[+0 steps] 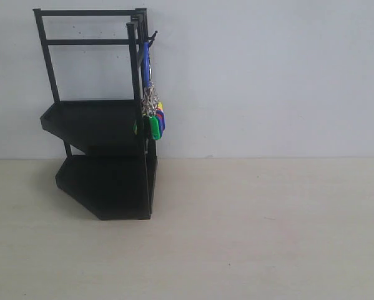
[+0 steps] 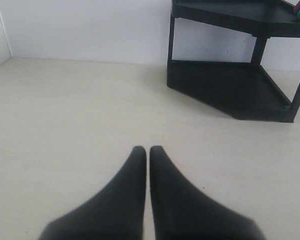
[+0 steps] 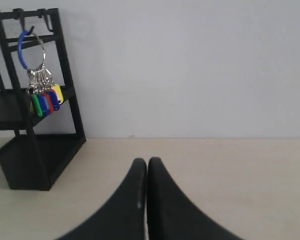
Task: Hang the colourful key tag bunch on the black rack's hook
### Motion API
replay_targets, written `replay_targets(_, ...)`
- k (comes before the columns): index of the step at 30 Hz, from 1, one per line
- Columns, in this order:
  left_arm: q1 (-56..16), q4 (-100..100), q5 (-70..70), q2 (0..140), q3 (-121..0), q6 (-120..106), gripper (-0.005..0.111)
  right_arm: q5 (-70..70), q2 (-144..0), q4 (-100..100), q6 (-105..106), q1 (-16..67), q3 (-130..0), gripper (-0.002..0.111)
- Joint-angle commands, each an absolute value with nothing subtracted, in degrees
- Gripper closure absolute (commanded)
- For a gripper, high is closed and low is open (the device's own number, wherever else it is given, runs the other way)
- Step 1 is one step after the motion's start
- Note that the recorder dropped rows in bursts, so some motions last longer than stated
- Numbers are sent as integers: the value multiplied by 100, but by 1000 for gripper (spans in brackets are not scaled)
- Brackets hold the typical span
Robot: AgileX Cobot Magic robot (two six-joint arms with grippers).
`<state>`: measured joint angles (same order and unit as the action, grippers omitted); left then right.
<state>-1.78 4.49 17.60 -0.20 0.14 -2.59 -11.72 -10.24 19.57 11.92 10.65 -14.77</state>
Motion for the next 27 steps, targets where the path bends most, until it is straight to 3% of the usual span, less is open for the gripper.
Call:
replay_targets(1,-159,460,1696,0,0,-261,102,-1229,-989,927,-378,1031,-1475,108)
replay_targets(13,-159,460,1696,0,0,-261,102,-1684,-588,725,566,1031,-1448,108)
replay_targets(27,-159,460,1696,0,0,-261,102,-1586,0,374,138,1028,0,108)
